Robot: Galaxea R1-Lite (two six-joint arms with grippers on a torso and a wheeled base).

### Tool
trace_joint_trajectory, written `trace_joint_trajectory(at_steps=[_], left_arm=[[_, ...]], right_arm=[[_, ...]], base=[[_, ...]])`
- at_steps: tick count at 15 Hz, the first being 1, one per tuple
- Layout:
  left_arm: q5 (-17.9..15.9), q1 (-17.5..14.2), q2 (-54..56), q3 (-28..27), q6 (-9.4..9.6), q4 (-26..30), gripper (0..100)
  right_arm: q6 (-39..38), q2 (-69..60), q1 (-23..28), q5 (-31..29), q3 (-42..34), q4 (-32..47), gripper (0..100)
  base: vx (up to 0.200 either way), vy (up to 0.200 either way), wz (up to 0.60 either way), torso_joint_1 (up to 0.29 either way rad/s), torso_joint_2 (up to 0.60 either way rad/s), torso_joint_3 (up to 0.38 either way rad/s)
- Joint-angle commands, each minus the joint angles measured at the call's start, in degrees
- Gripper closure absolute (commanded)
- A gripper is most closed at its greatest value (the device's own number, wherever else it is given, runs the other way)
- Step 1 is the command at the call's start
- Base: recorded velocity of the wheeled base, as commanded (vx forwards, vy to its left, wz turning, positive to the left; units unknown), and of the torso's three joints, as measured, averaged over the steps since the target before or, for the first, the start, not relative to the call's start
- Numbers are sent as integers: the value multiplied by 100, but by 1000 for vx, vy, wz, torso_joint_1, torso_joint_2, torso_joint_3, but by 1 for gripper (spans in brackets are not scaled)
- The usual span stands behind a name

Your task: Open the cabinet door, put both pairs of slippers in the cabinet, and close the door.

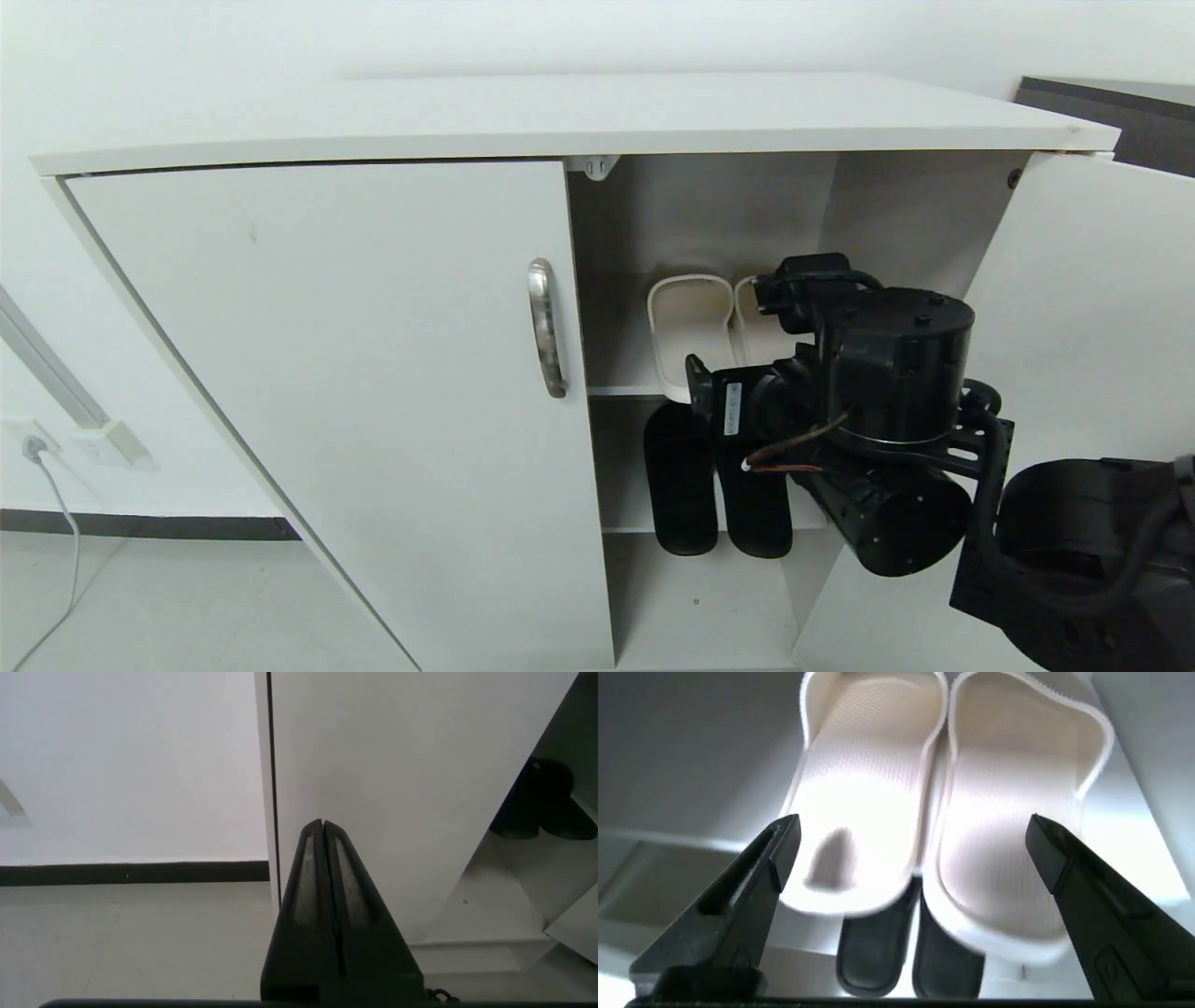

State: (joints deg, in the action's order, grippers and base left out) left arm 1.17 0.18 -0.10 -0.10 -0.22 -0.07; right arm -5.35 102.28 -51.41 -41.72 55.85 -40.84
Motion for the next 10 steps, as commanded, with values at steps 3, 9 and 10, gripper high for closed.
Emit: trace_joint_trajectory(at_steps=[3,9,10], left_arm=[[6,-1,1,1,-13,-1,100],[6,-1,1,1,-22,-1,100],[6,-1,1,1,-22,-1,100]], right_arm=[[8,-103,-150,6,-170,-47,100],[17,-94,-194,-21,-258,-47,100],[17,-94,-194,-21,-293,-47,100]], base=[[0,0,0,0,0,0],[0,0,0,0,0,0],[0,0,0,0,0,0]])
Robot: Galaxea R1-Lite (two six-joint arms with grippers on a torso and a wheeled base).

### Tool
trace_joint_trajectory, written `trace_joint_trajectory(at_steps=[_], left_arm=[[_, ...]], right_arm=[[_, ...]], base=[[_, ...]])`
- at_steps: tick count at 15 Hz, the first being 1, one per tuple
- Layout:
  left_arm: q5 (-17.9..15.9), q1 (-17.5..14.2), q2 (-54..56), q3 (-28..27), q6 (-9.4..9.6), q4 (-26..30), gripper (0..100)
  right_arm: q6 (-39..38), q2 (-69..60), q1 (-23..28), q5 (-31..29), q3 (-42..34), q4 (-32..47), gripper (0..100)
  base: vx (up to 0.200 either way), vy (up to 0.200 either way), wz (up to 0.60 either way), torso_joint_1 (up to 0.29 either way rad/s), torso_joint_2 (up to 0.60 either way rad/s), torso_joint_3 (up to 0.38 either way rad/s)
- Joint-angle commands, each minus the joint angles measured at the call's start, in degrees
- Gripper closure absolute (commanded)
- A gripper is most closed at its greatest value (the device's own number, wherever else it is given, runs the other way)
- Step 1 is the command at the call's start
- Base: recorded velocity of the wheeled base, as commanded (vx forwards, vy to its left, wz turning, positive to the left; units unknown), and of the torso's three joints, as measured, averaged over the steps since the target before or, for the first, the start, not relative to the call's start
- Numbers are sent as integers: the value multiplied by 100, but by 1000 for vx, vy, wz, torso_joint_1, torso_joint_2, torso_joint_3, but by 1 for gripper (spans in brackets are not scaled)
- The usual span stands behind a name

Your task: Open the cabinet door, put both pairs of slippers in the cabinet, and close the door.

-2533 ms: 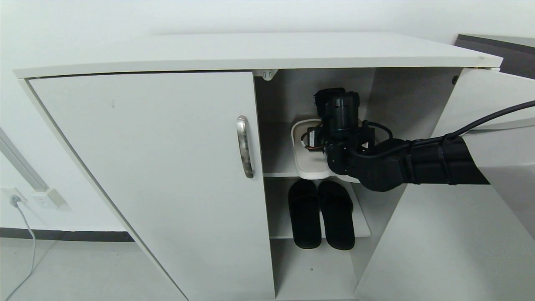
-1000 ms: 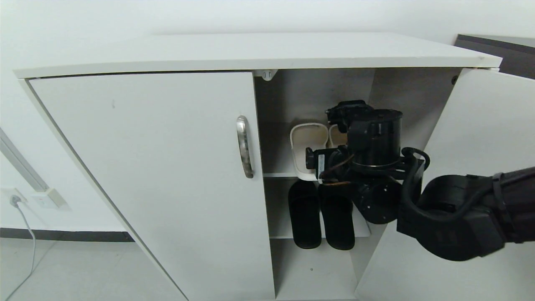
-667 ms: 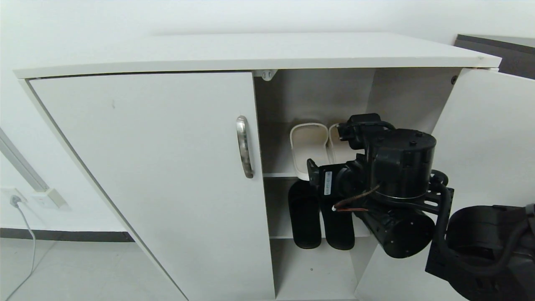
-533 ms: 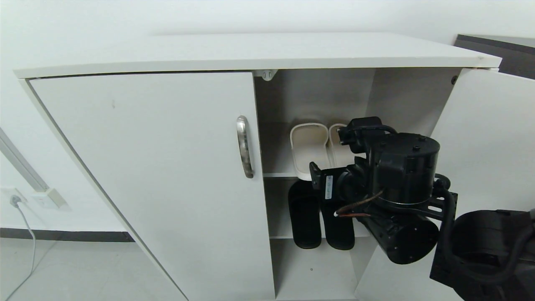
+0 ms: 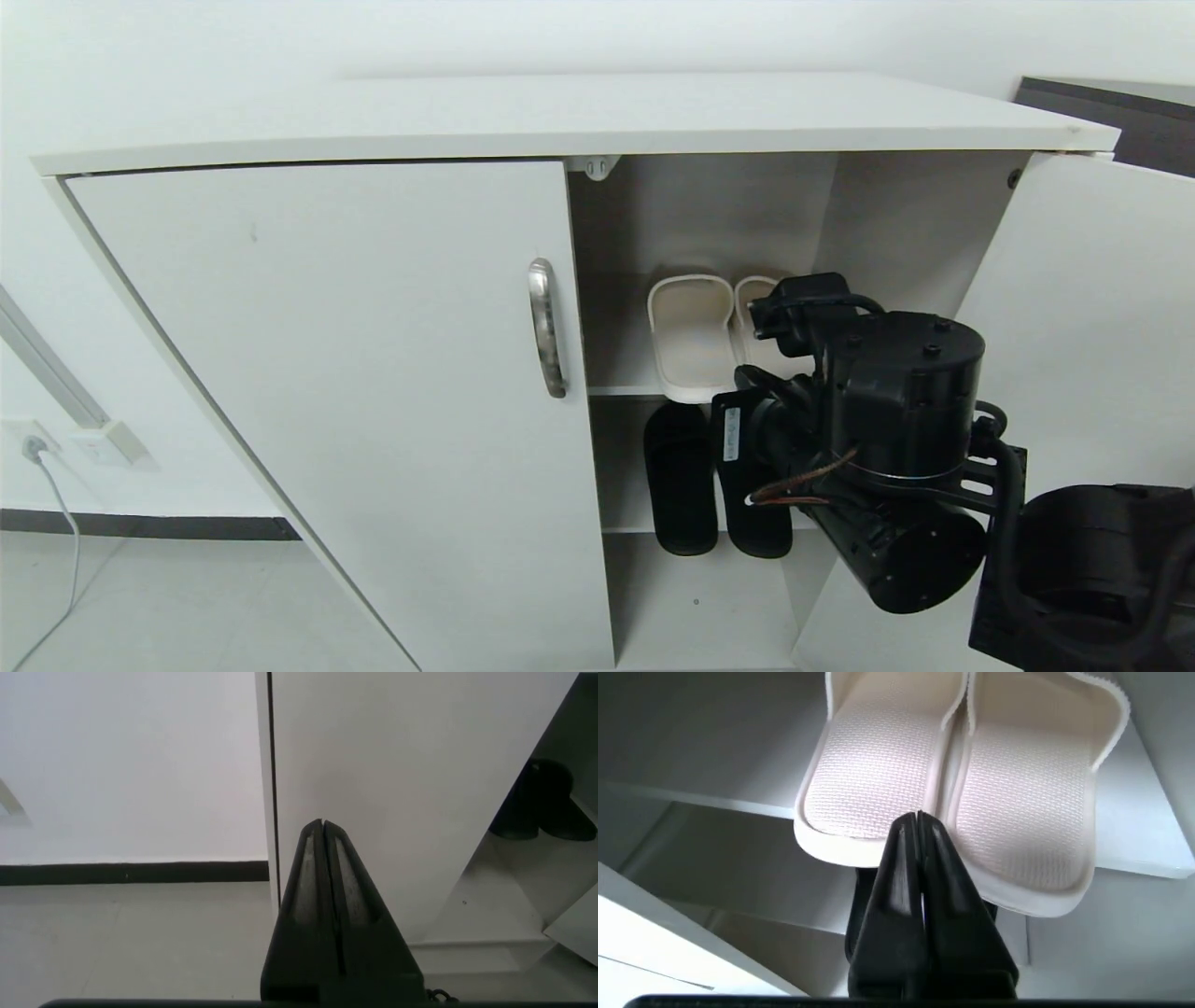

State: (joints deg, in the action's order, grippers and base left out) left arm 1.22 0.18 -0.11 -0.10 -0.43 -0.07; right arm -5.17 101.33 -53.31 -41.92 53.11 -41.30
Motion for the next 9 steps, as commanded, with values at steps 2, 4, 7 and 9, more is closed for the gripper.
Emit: trace_joint_trajectory(at_steps=[2,4,7,9], left_arm=[[1,-1,2,1,-1,-1,100],[1,-1,2,1,-1,-1,100],[-8,-1,2,1,8,-1,100],[-8,-1,2,1,8,-1,100]], right_arm=[[-2,1,-13,9,-29,-9,100],[-2,19,-13,9,-38,-9,100],[-10,19,-30,26,-64,-9,100],[-19,27,-30,26,-64,-9,100]], base=[[0,0,0,0,0,0],[0,0,0,0,0,0],[0,0,0,0,0,0],[-200,0,0,5,0,2]])
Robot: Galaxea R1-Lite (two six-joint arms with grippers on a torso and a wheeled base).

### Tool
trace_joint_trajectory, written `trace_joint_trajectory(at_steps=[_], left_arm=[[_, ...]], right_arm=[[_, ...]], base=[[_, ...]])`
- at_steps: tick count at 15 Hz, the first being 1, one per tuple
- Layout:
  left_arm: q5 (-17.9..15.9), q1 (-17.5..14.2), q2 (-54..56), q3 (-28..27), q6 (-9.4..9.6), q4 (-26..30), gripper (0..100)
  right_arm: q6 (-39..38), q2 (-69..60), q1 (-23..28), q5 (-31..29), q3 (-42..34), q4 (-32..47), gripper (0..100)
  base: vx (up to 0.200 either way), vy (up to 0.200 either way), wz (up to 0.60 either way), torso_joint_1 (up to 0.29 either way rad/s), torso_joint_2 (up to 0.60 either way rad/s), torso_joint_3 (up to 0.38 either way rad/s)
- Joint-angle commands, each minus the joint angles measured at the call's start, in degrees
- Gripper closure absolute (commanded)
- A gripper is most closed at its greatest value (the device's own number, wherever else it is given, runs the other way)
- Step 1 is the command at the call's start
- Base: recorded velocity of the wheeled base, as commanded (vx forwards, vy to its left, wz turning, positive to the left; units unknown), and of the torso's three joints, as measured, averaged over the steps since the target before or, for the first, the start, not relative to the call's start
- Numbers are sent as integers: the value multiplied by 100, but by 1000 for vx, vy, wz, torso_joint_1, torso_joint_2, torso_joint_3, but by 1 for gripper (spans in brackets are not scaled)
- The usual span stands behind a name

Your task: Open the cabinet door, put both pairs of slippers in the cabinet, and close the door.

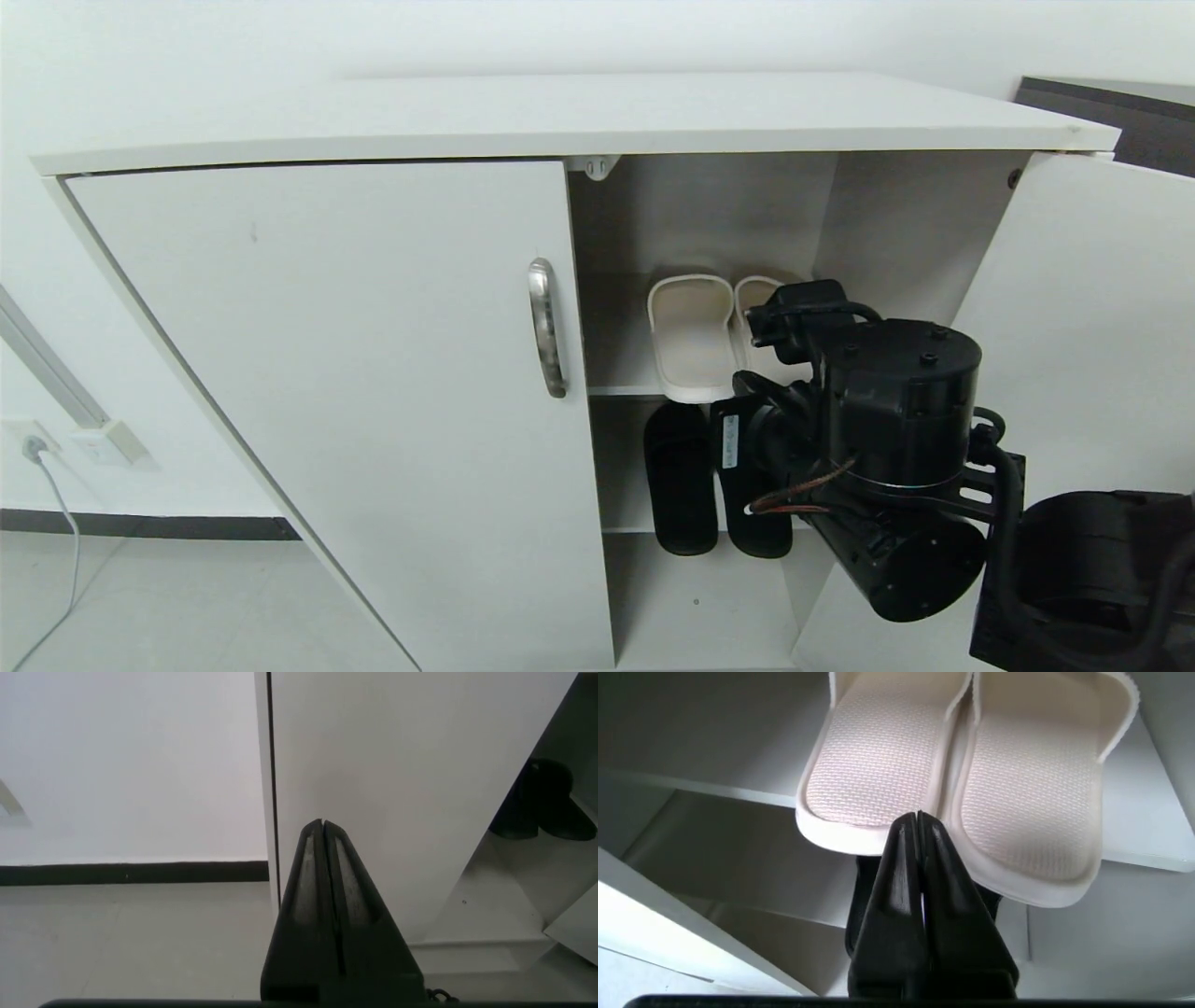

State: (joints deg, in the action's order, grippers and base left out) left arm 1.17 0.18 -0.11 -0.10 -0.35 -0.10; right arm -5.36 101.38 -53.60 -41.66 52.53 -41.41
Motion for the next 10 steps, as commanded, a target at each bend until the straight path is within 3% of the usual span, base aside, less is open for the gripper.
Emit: trace_joint_trajectory(at_steps=[1,10], left_arm=[[-3,-1,2,1,0,1,100],[-3,-1,2,1,0,1,100]], right_arm=[[0,22,-1,0,-6,1,100],[0,22,-1,8,-59,1,100]], base=[[-200,0,0,17,2,2],[-200,0,0,2,4,1]])
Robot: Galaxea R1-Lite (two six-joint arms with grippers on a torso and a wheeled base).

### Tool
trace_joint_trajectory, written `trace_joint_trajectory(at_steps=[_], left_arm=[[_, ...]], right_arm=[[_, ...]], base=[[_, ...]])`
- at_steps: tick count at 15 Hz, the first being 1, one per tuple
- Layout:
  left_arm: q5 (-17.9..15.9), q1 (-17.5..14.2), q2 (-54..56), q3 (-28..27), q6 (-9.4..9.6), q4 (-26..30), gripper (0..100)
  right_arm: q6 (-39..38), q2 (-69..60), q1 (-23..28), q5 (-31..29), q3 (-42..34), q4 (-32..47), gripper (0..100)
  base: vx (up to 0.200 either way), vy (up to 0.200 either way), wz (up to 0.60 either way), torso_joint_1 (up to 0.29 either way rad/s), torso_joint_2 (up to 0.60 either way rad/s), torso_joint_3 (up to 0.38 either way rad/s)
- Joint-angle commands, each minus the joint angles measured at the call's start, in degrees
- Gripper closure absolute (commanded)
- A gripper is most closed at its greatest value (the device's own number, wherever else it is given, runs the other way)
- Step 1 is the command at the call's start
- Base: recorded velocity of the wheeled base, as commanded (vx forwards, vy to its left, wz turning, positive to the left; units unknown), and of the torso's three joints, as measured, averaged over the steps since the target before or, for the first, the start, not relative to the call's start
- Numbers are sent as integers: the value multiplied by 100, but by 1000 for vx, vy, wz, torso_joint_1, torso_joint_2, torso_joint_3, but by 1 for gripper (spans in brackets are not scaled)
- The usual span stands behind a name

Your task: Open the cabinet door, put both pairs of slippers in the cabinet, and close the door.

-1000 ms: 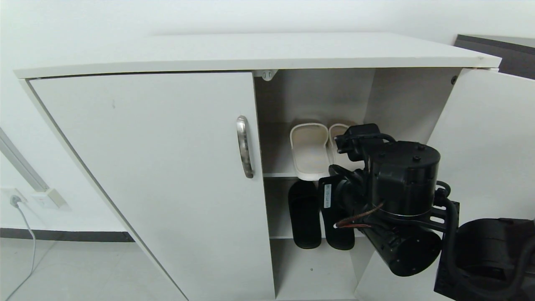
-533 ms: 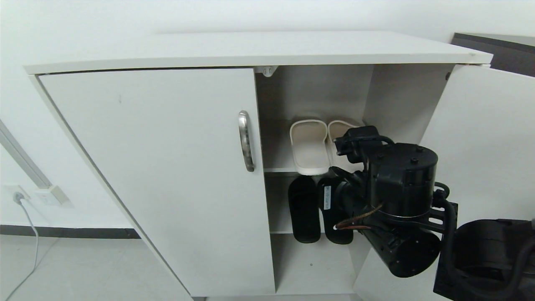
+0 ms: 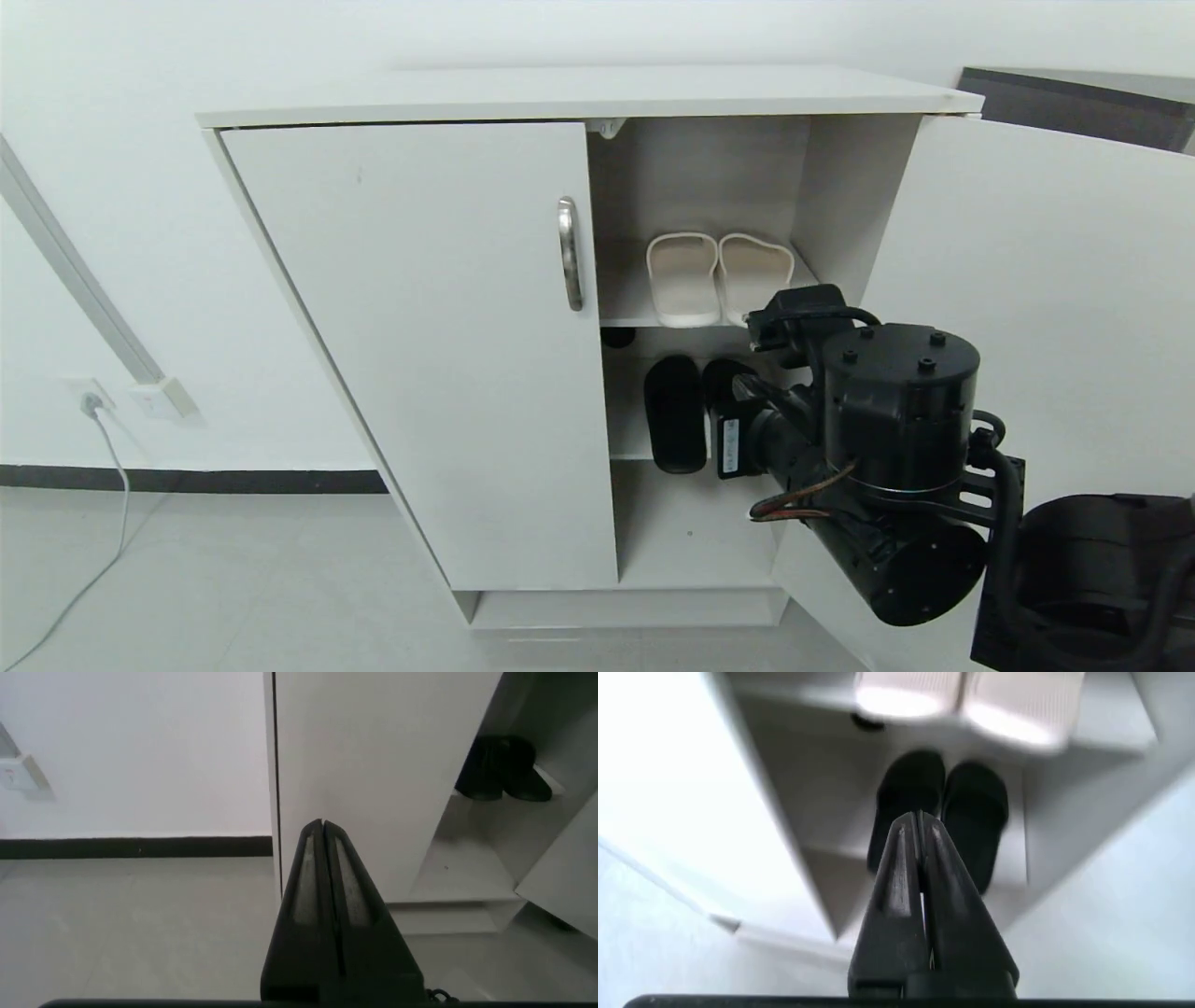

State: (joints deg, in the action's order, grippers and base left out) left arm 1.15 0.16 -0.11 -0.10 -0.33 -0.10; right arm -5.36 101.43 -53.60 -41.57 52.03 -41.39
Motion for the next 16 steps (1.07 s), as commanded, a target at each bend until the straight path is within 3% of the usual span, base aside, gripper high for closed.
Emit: trace_joint_trajectory(at_steps=[1,5,16], left_arm=[[0,2,2,1,-2,1,100],[8,2,2,1,-2,1,100],[8,2,2,1,-11,1,100]], right_arm=[[0,18,8,0,-26,-1,100],[9,18,8,0,-44,8,100],[62,18,113,26,-255,8,100]], base=[[-200,0,0,7,-2,2],[-200,0,0,2,1,0],[0,0,0,0,0,0]])
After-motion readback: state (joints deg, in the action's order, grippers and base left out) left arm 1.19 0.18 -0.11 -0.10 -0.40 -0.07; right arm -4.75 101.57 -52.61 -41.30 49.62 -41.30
